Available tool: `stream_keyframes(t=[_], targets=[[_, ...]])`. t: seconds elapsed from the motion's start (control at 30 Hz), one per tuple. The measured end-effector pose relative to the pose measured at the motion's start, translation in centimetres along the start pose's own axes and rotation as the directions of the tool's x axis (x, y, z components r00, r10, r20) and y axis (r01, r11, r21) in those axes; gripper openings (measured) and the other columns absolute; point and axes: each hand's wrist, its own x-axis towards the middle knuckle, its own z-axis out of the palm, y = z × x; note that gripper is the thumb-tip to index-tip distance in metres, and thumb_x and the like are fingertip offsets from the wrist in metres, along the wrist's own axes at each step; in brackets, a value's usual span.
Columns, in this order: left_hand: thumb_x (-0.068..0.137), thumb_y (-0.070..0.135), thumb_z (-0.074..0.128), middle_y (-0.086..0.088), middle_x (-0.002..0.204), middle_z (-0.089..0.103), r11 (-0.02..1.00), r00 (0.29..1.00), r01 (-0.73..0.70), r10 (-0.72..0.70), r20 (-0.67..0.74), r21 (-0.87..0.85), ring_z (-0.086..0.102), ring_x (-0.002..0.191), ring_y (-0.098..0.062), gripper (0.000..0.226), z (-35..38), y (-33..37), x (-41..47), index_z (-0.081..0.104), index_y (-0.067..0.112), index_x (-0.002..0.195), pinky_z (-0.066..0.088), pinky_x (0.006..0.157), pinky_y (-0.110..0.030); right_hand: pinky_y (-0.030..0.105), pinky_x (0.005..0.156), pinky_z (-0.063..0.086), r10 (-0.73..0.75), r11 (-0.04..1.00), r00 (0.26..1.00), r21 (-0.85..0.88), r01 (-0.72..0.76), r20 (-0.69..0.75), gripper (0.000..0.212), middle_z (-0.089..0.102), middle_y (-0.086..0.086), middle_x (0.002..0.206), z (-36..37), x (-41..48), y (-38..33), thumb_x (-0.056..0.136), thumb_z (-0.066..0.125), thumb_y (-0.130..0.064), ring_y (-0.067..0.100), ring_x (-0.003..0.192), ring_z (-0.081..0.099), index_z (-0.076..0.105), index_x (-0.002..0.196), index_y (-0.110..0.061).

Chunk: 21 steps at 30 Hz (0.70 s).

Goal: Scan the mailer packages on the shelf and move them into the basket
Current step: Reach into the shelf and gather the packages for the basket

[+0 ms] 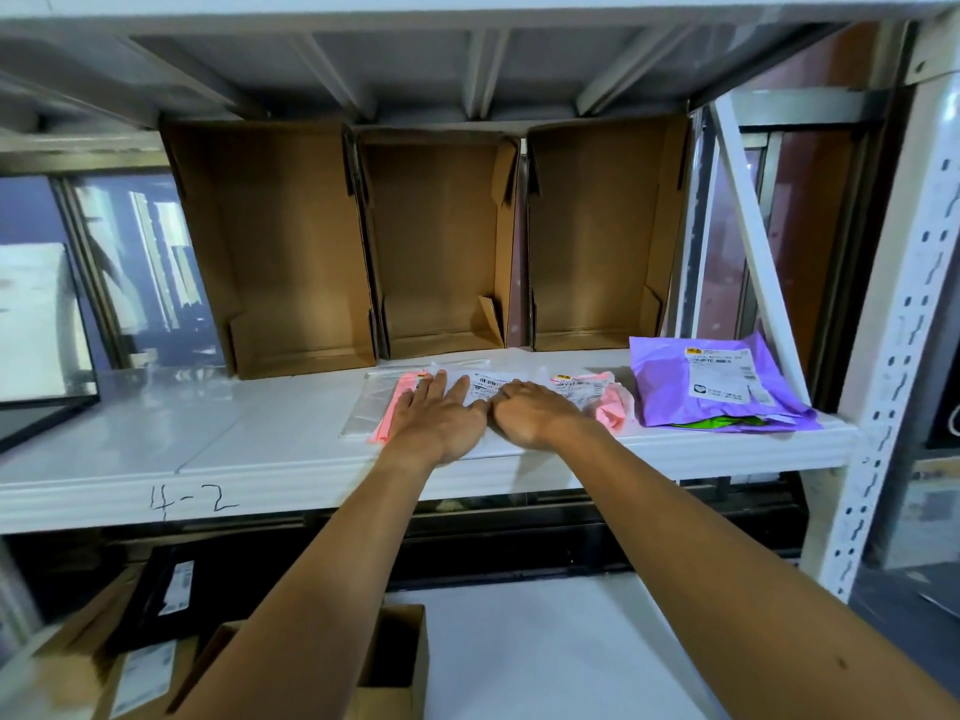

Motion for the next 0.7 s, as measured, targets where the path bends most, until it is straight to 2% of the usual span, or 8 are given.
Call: stream_keyframes(t=[0.3, 0.37, 0.47, 0.57, 0.63, 0.7], targets=[[0.102, 0.051, 0.020, 0.001, 0.168, 0.002, 0.999, 0.999, -0.030, 0.029, -0.045, -0.017, -0.001, 0.154, -0.018, 0.061, 0.2, -0.5, 0.3, 0.014, 0.031, 0.159, 0.000, 0.124, -0.043, 0.049, 0.112, 0.034, -0.048, 0.998, 0.999, -0.037, 0.048, 0.000, 0.052, 0.047, 0.015, 0.145, -0.1, 0.2, 0.2, 0.104, 0.026, -0.045, 0.032, 0.133, 0.042, 0.054, 0.133, -0.012], [0.103, 0.046, 0.024, 0.000, 0.168, 0.006, 0.997, 0.996, -0.043, 0.038, -0.078, -0.060, 0.003, 0.154, -0.018, 0.059, 0.1, -0.7, 0.3, 0.018, 0.028, 0.159, 0.002, 0.125, -0.042, 0.048, 0.112, 0.035, -0.032, 0.999, 0.999, 0.012, 0.032, -0.013, 0.049, 0.050, 0.014, 0.140, -0.1, 0.0, 0.2, 0.106, 0.027, -0.043, 0.031, 0.130, 0.044, 0.057, 0.127, -0.010], [0.103, 0.042, 0.034, 0.000, 0.167, 0.010, 0.983, 0.992, -0.042, 0.019, -0.125, -0.180, 0.006, 0.154, -0.018, 0.060, -0.1, -0.8, -0.1, 0.024, 0.022, 0.158, 0.006, 0.125, -0.039, 0.045, 0.108, 0.038, 0.044, 0.979, 0.998, 0.204, -0.032, -0.053, 0.043, 0.054, 0.015, 0.132, -0.2, -0.4, 0.2, 0.107, 0.032, -0.037, 0.032, 0.125, 0.047, 0.060, 0.117, -0.006], [0.096, 0.042, 0.049, -0.003, 0.162, 0.027, 0.926, 0.966, 0.007, -0.103, -0.236, -0.377, 0.023, 0.149, -0.024, 0.065, 0.0, -0.8, -0.4, 0.033, 0.016, 0.154, 0.022, 0.122, -0.043, 0.038, 0.101, 0.038, 0.088, 0.952, 0.986, 0.304, -0.041, -0.140, 0.037, 0.053, 0.015, 0.134, -0.5, -0.7, 0.4, 0.105, 0.037, -0.027, 0.033, 0.123, 0.047, 0.058, 0.126, -0.004], [0.092, 0.042, 0.055, -0.006, 0.152, 0.040, 0.860, 0.929, 0.058, -0.233, -0.289, -0.507, 0.036, 0.140, -0.028, 0.064, -0.1, -0.9, -0.5, 0.041, 0.011, 0.146, 0.035, 0.114, -0.047, 0.038, 0.098, 0.040, 0.213, 0.893, 0.957, 0.436, -0.109, -0.196, 0.037, 0.054, 0.016, 0.135, -0.5, -0.6, 0.9, 0.100, 0.041, -0.022, 0.033, 0.122, 0.049, 0.053, 0.131, -0.005], [0.091, 0.039, 0.057, -0.010, 0.142, 0.043, 0.816, 0.891, 0.102, -0.330, -0.312, -0.569, 0.041, 0.132, -0.030, 0.060, -0.2, -0.9, -0.6, 0.043, 0.006, 0.139, 0.040, 0.106, -0.049, 0.038, 0.095, 0.043, 0.275, 0.854, 0.936, 0.504, -0.132, -0.221, 0.036, 0.057, 0.016, 0.129, -0.3, -0.3, 1.1, 0.096, 0.047, -0.022, 0.033, 0.117, 0.053, 0.053, 0.128, -0.005]])
